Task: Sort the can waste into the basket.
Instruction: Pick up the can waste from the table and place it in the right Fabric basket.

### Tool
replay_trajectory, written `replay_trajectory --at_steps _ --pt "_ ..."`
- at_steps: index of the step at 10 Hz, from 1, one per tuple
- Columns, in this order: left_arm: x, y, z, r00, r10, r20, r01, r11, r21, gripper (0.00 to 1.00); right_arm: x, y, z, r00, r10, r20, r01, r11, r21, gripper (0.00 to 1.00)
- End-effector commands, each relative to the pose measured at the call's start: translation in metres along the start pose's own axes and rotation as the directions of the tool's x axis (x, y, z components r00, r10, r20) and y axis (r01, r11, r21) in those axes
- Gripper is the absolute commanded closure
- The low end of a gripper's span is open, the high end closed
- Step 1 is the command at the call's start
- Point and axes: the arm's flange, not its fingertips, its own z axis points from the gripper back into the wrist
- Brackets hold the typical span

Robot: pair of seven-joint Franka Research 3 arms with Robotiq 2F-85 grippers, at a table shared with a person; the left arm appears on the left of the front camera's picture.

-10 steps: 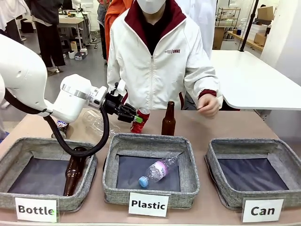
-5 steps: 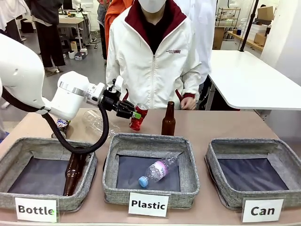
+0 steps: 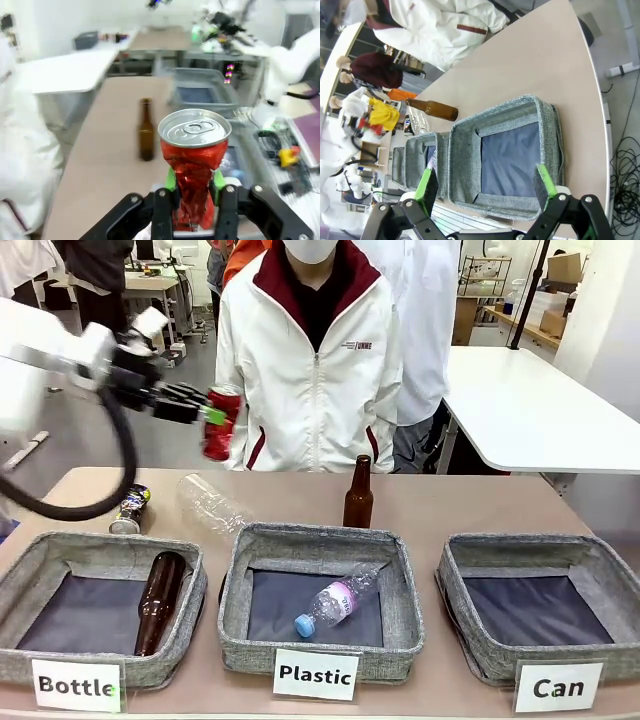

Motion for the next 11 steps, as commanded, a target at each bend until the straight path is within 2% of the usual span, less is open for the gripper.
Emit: replay_trajectory --at_steps 1,2,3,4,5,8,9,10,11 --pt "-0.004 -0.075 0.006 0.996 0.061 -0.064 -0.070 0.984 -0.164 1.00 0.003 -0.001 -0.001 0.999 0.023 0.023 -0.024 0.999 0.024 0.00" --pt "-0.007 -0.116 0.005 0.994 0.059 -0.090 -0.076 0.979 -0.191 1.00 0.003 -0.001 -0.001 0.999 0.023 0.023 -0.024 0.999 0.024 0.00" --pt "-0.010 -0.135 0.003 0.994 0.039 -0.100 -0.057 0.982 -0.181 1.00 0.003 -0.001 -0.001 0.999 0.023 0.023 -0.024 0.999 0.024 0.00" --pt "-0.017 -0.146 -0.001 0.990 0.062 -0.124 -0.084 0.981 -0.175 1.00 0.003 -0.001 -0.001 0.999 0.023 0.023 -0.024 0.999 0.024 0.00" --pt "-0.010 -0.123 0.005 0.996 0.055 -0.069 -0.068 0.976 -0.205 1.00 0.003 -0.001 -0.001 0.999 0.023 0.023 -0.024 0.999 0.024 0.00" --pt "-0.010 -0.123 0.005 0.996 0.055 -0.069 -0.068 0.976 -0.205 1.00 0.003 -0.001 -0.001 0.999 0.023 0.023 -0.024 0.999 0.024 0.00" --pt "-0.015 -0.133 0.003 0.994 0.057 -0.094 -0.076 0.975 -0.207 0.72 0.003 -0.001 -0.001 0.999 0.023 0.023 -0.024 0.999 0.024 0.00" --pt "-0.007 -0.134 -0.028 0.999 -0.044 0.030 0.050 0.973 -0.226 0.72 0.003 -0.001 -0.001 0.999 0.023 0.023 -0.024 0.999 0.024 0.00" --pt "0.026 -0.131 -0.073 0.998 -0.061 -0.025 0.054 0.972 -0.228 0.72 0.003 -0.001 -0.001 0.999 0.023 0.023 -0.024 0.999 0.024 0.00"
